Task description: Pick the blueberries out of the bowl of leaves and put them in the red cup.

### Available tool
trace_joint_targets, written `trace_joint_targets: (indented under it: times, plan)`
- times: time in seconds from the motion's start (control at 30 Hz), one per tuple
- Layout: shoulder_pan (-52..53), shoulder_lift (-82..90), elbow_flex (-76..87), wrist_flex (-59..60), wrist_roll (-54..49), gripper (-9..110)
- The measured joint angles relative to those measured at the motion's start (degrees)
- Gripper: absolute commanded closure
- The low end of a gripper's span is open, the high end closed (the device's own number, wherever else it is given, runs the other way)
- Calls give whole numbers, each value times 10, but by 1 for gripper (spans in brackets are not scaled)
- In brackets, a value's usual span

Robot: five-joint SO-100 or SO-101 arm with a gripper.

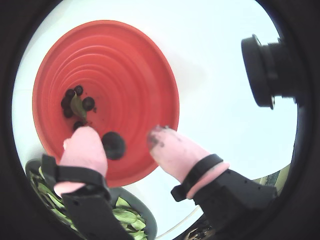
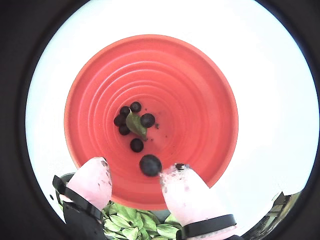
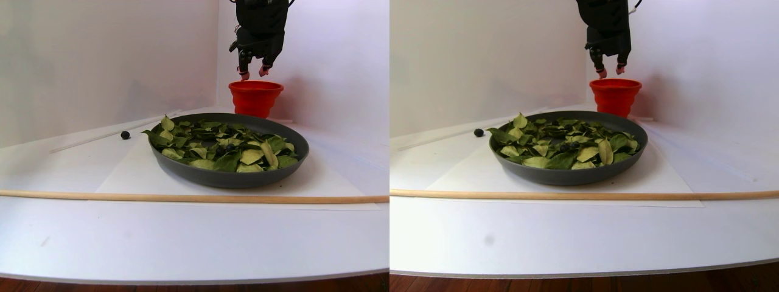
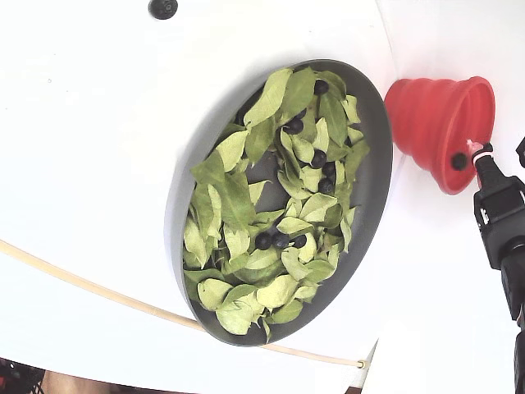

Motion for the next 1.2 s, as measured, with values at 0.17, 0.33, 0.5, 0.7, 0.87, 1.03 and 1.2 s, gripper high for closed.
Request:
trace_joint_targets:
  times: [0.17,0.33,0.5,0.7,0.87,1.03,1.2]
  plan:
    - [0,0,0,1,3,81]
    - [0,0,0,14,4,82]
    - [0,0,0,18,12,82]
    - [0,3,2,23,21,82]
    - [0,24,22,30,25,82]
    - [0,49,44,32,25,82]
    - [-2,74,66,34,25,83]
